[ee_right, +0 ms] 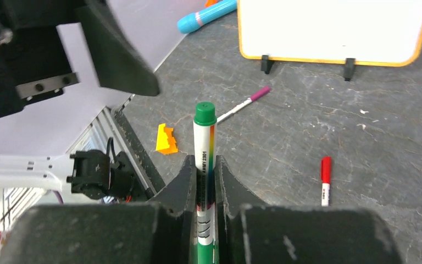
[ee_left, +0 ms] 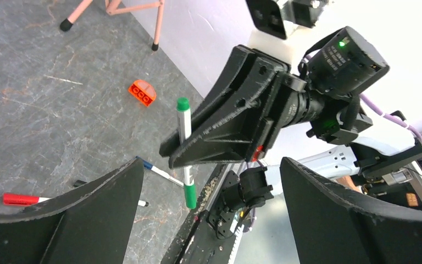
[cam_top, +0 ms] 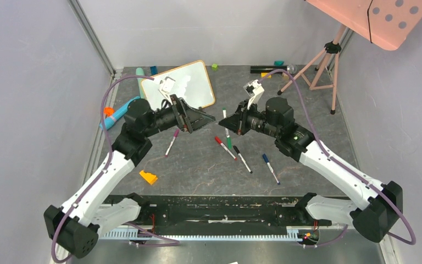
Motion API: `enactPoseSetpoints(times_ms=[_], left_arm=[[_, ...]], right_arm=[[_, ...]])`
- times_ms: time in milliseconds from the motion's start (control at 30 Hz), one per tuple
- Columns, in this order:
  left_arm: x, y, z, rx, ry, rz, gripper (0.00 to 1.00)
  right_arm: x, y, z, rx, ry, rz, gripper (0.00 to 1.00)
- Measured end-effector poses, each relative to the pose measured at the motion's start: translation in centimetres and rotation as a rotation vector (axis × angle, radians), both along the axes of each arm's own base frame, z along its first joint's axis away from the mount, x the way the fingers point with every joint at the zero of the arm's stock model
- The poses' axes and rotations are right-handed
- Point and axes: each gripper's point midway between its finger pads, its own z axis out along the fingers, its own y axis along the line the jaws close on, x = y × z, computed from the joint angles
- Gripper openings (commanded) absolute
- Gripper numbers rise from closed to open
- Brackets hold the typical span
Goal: Write a sentence on the whiteboard
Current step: Pass from the left arm to the right, then pass from the right arm to the left
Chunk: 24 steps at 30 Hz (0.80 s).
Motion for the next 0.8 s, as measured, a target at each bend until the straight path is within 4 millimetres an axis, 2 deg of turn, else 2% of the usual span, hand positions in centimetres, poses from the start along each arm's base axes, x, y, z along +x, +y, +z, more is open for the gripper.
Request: enactPoseSetpoints(times_ms=[167, 367, 633, 700, 800], left_arm=[[-1.4, 1.1, 0.6, -0.020, -0.043, 0.023, 0.99], [-2.5, 1.6, -1.9, -0.005, -0.035, 0.014, 1.00], [-2.9, 0.8, -1.3, -0.032, -0.086, -0.054, 0.95], [-3.0, 0.7, -1.1, -0.044, -0.101, -0.070, 0.91], [-3.2, 0.3, -0.7, -0.067, -0.116, -0.100, 0.77]], right_arm=[[0.8, -1.0, 0.8, 0.035, 0.014, -0.099, 0.00], [1.6, -1.1, 2.6, 0.117, 0.014, -0.159, 0.00], [1.6, -0.8, 7.5, 0.274, -0.082, -0.146, 0.00], [1.4, -0.8, 8.5, 0.306, -0.104, -0.139, 0.00], [0.9, -0.8, 9.9, 0.350, -0.127, -0.120, 0.00]])
